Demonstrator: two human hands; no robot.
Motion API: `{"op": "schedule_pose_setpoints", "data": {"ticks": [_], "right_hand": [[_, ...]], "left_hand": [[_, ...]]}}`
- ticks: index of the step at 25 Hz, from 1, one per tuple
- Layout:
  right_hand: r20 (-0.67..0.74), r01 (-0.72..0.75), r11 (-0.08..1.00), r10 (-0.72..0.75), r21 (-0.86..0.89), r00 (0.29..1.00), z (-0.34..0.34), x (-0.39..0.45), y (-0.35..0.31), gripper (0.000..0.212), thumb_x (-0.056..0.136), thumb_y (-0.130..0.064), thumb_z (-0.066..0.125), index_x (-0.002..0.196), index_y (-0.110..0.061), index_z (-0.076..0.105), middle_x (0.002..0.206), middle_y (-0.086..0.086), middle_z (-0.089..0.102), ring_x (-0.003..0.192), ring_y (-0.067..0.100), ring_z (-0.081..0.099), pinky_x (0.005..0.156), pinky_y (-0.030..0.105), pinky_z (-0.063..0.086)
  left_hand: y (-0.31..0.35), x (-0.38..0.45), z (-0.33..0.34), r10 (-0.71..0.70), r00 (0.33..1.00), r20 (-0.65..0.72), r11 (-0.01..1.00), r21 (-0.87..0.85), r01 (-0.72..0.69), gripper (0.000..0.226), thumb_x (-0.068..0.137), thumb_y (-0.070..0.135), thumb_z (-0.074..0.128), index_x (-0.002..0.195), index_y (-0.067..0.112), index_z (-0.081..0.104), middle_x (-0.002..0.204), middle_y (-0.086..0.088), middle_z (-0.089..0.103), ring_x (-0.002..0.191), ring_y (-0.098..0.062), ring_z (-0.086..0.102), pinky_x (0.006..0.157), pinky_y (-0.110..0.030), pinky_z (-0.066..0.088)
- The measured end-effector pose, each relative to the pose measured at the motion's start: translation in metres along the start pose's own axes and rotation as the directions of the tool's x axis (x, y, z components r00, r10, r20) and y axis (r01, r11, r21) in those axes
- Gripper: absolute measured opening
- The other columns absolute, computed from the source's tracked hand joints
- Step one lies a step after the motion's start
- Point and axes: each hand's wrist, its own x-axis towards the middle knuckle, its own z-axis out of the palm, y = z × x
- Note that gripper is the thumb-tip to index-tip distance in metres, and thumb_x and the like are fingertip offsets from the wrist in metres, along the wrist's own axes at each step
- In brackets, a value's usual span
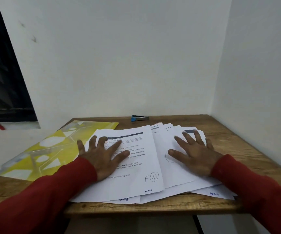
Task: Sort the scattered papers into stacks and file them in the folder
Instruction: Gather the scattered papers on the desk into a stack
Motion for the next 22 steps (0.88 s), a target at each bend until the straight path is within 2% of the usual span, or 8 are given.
{"op": "schedule_pose_setpoints", "data": {"ticks": [2, 5, 9, 12, 15, 17, 19, 22], "right_hand": [[-0.005, 0.087, 0.996, -0.087, 0.025, 0.996, -0.005, -0.002, -0.016, 0.104, 0.066, -0.091, -0.005, 0.156, -0.041, 0.003, 0.166, -0.007, -0.008, 0.151, 0.02, -0.018, 0.12, 0.052, -0.007], [0.202, 0.16, 0.977, -0.187, 0.141, 0.962, -0.007, -0.007, -0.042, 0.089, 0.077, -0.081, 0.01, 0.156, -0.042, 0.003, 0.166, -0.008, -0.005, 0.152, 0.016, -0.01, 0.121, 0.05, -0.006], [0.076, 0.099, 0.98, -0.113, 0.17, 0.991, -0.006, -0.004, -0.023, 0.105, 0.067, -0.092, 0.014, 0.157, -0.038, 0.005, 0.166, -0.002, -0.003, 0.152, 0.018, -0.01, 0.122, 0.047, 0.0], [0.102, -0.019, 0.996, 0.01, 0.086, 0.995, -0.012, -0.007, 0.005, 0.128, 0.047, -0.104, 0.005, 0.157, -0.038, 0.005, 0.166, -0.001, -0.003, 0.152, 0.02, -0.011, 0.121, 0.049, -0.001], [0.21, 0.02, 0.993, -0.043, 0.112, 0.977, -0.008, -0.014, -0.012, 0.111, 0.062, -0.098, 0.016, 0.156, -0.041, 0.005, 0.166, -0.002, -0.003, 0.152, 0.017, -0.01, 0.122, 0.047, -0.006], [0.152, 0.029, 0.971, -0.067, 0.239, 0.986, -0.006, -0.011, -0.019, 0.092, 0.078, -0.084, 0.029, 0.156, -0.04, 0.01, 0.166, -0.004, 0.007, 0.153, 0.014, -0.001, 0.122, 0.042, 0.0], [-0.003, -0.05, 0.958, 0.053, 0.281, 0.999, -0.009, 0.0, -0.001, 0.095, 0.077, -0.09, 0.028, 0.154, -0.035, 0.024, 0.16, -0.004, 0.029, 0.149, 0.019, 0.022, 0.121, 0.04, 0.017], [-0.074, -0.302, 0.952, 0.305, 0.041, 0.95, -0.009, 0.013, 0.033, 0.111, 0.062, -0.102, 0.011, 0.145, -0.033, 0.034, 0.153, 0.01, 0.04, 0.139, 0.034, 0.035, 0.112, 0.051, 0.029]], "left_hand": [[0.008, 0.001, -0.003, 0.083, 0.996, -0.02, 0.995, -0.05, -0.084, 0.103, 0.054, 0.095, -0.019, 0.149, 0.059, -0.001, 0.166, 0.008, -0.005, 0.153, -0.028, -0.008, 0.114, -0.068, -0.009], [0.029, 0.0, 0.004, 0.201, 0.973, 0.115, 0.972, -0.143, -0.184, 0.107, 0.047, 0.099, -0.019, 0.145, 0.064, 0.002, 0.166, 0.011, -0.001, 0.153, -0.027, -0.002, 0.116, -0.066, -0.005], [-0.012, 0.0, -0.001, -0.033, 0.999, -0.017, 0.996, -0.08, 0.032, 0.117, 0.046, 0.097, -0.022, 0.151, 0.054, 0.004, 0.167, -0.004, 0.001, 0.152, -0.03, 0.011, 0.118, -0.059, 0.01], [-0.044, -0.005, -0.001, -0.198, 0.977, 0.08, 0.98, -0.005, 0.199, 0.127, 0.041, 0.101, -0.017, 0.154, 0.046, 0.001, 0.166, -0.009, 0.009, 0.149, -0.034, 0.021, 0.116, -0.058, 0.019], [-0.038, -0.005, 0.006, -0.197, 0.978, 0.074, 0.98, 0.05, 0.193, 0.123, 0.048, 0.102, -0.009, 0.155, 0.043, 0.004, 0.161, -0.007, 0.024, 0.143, -0.033, 0.03, 0.112, -0.053, 0.028], [-0.034, -0.001, 0.004, -0.181, 0.984, 0.003, 0.982, 0.056, 0.18, 0.114, 0.057, 0.099, -0.001, 0.155, 0.042, 0.009, 0.157, -0.005, 0.033, 0.141, -0.032, 0.032, 0.11, -0.051, 0.028], [-0.036, 0.004, -0.004, -0.178, 0.984, -0.025, 0.984, 0.014, 0.179, 0.111, 0.061, 0.098, 0.005, 0.155, 0.04, 0.012, 0.15, -0.007, 0.042, 0.138, -0.034, 0.035, 0.109, -0.05, 0.031], [-0.038, 0.013, -0.015, -0.161, 0.985, 0.059, 0.981, -0.103, 0.166, 0.14, 0.037, 0.106, 0.001, 0.155, 0.031, 0.02, 0.14, -0.017, 0.048, 0.131, -0.039, 0.043, 0.108, -0.046, 0.037]]}}
